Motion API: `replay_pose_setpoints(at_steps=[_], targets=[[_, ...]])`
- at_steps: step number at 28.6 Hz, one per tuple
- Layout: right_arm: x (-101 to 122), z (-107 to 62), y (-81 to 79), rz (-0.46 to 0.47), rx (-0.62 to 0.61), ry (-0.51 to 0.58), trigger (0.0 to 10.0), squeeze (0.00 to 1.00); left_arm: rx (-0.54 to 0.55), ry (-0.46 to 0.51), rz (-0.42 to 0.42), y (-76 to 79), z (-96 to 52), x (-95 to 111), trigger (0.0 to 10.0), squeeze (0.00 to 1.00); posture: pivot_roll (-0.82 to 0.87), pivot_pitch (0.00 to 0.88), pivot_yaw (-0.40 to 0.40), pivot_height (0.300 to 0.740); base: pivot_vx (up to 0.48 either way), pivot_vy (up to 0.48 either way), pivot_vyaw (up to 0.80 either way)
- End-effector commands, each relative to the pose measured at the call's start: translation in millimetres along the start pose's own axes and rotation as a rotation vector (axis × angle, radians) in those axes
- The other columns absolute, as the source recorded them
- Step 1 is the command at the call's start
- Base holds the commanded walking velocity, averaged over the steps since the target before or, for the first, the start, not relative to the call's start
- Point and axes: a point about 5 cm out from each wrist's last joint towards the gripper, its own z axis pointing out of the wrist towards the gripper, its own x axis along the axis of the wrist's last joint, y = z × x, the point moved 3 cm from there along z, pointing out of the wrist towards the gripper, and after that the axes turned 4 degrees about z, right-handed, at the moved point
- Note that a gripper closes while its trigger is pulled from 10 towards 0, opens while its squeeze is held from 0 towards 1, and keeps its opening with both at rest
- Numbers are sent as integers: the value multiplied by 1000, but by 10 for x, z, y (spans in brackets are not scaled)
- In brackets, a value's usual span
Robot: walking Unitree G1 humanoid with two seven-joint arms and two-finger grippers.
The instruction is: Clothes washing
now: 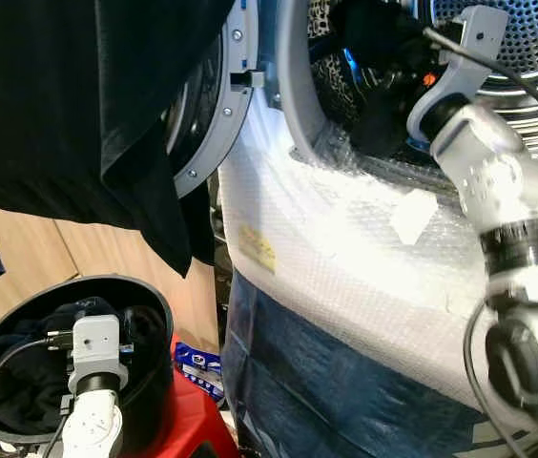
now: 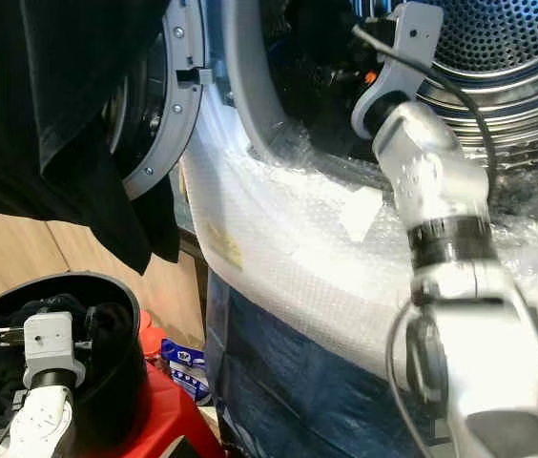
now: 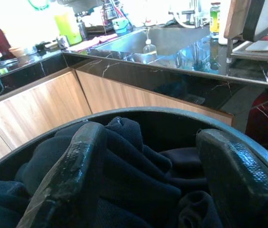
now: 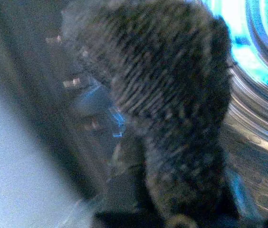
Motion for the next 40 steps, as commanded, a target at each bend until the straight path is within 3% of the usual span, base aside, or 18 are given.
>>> replay_pose_setpoints(at_steps=[1,2,3,5,6,16,25,27,29,33,35,39,40], targets=[[97,5,103,-4,-89,28,1059,0,3,-5,1,-4,9,-17,10000,0,-21,0,-15,740,0,0,0],[119,10,135,-13,-127,31,1059,0,2,-4,1,-1,12,-15,10000,0,-21,0,-15,740,0,0,0],[170,23,123,-34,-144,37,10000,0,4,-3,0,-1,12,-10,10000,0,-21,0,-15,740,0,0,0],[217,31,108,-51,-157,46,10000,0,7,-2,-2,-3,11,-6,10000,0,-21,0,-15,740,0,0,0],[248,38,92,-64,-165,52,10000,1000,9,-2,-3,-3,8,-7,10000,0,-6,0,-23,740,0,0,0],[144,62,108,-144,-241,22,10000,1000,0,-6,-9,34,-32,-21,10000,0,-10,0,-32,740,0,0,0],[228,62,109,-203,-268,47,10000,1000,-24,-11,-16,102,-34,-20,10000,0,-23,0,-32,740,0,0,0],[261,52,139,-195,-299,70,10000,1000,-14,-15,-28,100,-39,-24,10000,0,-25,0,-29,740,0,0,0],[479,-3,243,-157,-383,189,10000,1000,-17,-17,-29,105,-43,-26,10000,0,-25,0,-29,740,0,0,0],[697,-88,363,-216,-500,286,10000,1000,-17,-14,-26,93,-43,-23,10000,0,-18,0,-27,740,0,0,0],[680,-89,369,-247,-511,283,10000,1000,-16,-15,-25,87,-45,-23,10000,0,-18,0,-25,740,0,0,0],[402,-13,283,-295,-444,175,10000,1000,-25,-24,-24,95,-59,-40,10000,0,-19,0,-23,740,0,0,0],[327,2,259,-264,-427,153,10000,1000,-30,-23,-24,99,-60,-38,10000,0,-20,0,-17,740,0,0,0]])
